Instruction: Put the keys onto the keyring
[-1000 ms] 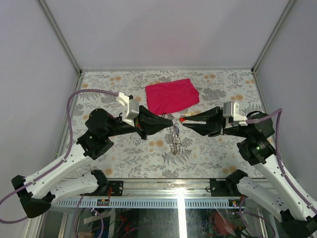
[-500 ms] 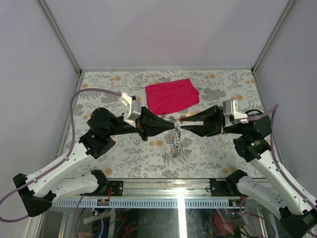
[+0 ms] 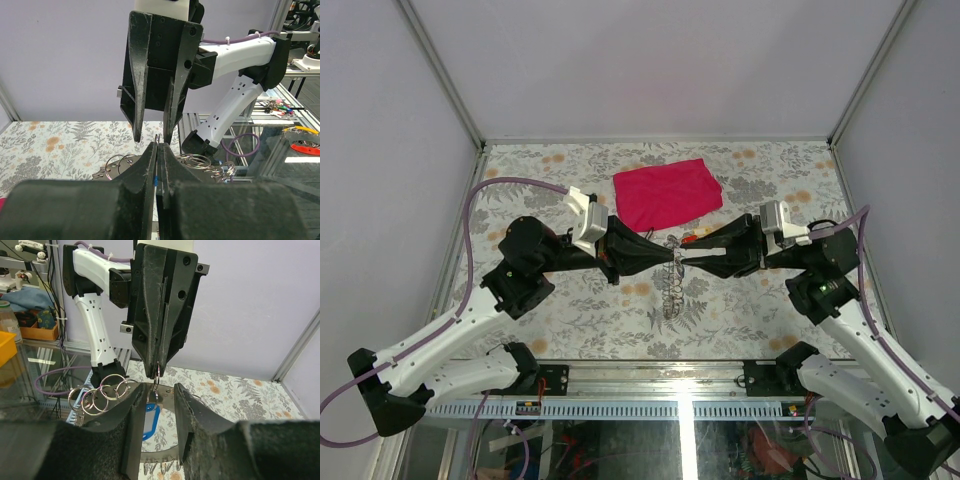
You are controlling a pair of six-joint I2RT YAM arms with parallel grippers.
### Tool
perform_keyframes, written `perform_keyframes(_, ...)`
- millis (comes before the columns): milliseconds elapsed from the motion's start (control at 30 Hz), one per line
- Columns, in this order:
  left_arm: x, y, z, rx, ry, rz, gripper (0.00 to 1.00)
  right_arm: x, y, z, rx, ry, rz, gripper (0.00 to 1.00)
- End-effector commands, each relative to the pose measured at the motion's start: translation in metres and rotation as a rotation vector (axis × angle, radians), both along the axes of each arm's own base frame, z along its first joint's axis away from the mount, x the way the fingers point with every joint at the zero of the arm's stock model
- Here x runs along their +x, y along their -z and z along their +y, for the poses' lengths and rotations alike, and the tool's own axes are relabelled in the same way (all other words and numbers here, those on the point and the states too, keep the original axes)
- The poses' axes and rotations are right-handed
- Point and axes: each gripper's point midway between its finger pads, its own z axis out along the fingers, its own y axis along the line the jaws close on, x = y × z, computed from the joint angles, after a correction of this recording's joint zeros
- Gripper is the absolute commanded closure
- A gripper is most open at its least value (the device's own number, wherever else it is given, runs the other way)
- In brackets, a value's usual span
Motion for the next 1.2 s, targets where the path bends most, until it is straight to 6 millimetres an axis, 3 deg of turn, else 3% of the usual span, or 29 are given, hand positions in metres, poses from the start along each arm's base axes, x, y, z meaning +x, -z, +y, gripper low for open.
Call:
perform_keyframes(0,-0.011,-0.039,0.006,-0.105,0.023,-0.090,1.00,-0.004,-0.010,-0.001,0.021,-0.024,-0.042,0.66)
perform_keyframes(567,-0.010,-0.038,0.004,-0.099,0.032,-0.088,1.00,-0.006,-0.007,0.005,0.011,-0.067,-0.011,0.73)
perform_keyframes(667,-0.010,-0.038,0.004,-0.099,0.033,-0.088,1.00,-0.007,-0.006,0.006,0.010,-0.073,-0.010,0.78)
perform_keyframes(900,-0.009,-0.034,0.004,-0.090,0.029,-0.083,1.00,-0.008,-0.007,0.007,0.002,-0.075,-0.013,1.00)
perform_keyframes(967,-0.008,-0.034,0.004,-0.087,0.023,-0.081,0.99,-0.007,-0.005,0.006,-0.024,-0.064,-0.004,1.00)
perform_keyframes(1167,-0.003,-0.027,0.008,-0.040,-0.026,-0.074,0.75,0.000,0.003,0.000,-0.141,0.016,-0.021,1.00)
